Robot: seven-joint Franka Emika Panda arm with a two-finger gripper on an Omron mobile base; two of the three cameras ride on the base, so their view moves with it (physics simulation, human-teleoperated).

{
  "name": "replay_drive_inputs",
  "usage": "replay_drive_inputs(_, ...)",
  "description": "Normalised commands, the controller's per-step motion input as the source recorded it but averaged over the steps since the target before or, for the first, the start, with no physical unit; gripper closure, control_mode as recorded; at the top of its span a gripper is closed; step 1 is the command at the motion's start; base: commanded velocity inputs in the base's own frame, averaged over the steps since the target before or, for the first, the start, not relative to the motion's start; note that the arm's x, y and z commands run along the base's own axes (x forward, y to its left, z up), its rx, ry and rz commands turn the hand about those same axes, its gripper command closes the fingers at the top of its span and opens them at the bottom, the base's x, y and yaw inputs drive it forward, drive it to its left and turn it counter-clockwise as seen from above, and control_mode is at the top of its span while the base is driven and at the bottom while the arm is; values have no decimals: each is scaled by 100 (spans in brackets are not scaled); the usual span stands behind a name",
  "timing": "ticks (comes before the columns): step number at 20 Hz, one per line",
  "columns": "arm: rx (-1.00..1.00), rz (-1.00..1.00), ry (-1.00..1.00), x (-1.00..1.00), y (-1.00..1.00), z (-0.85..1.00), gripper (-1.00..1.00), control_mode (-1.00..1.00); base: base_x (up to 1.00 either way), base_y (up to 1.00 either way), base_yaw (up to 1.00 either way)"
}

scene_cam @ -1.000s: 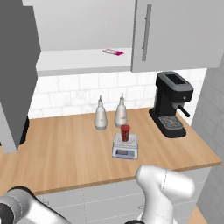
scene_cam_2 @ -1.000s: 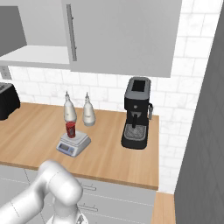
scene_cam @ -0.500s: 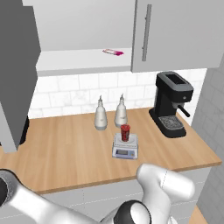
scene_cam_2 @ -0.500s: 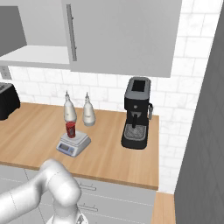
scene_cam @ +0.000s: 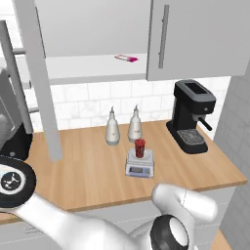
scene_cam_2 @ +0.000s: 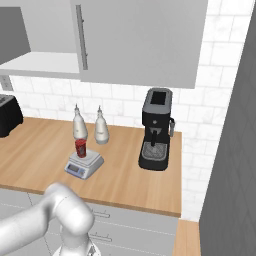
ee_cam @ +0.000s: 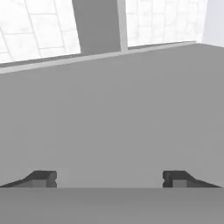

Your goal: Pick the yogurt and place it on the digital scale for weighing, and close the cabinet.

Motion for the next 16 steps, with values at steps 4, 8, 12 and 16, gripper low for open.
replay_drive_inputs(4,19,0,28,35,-100,50,-100,-100,0,0,0)
replay_drive_inputs(8,16,2,40,100,-96,13,-100,-100,0,0,0)
replay_drive_inputs(12,14,6,35,100,-89,1,-100,-100,0,0,0)
replay_drive_inputs(16,12,12,16,100,-69,-16,-100,-100,0,0,0)
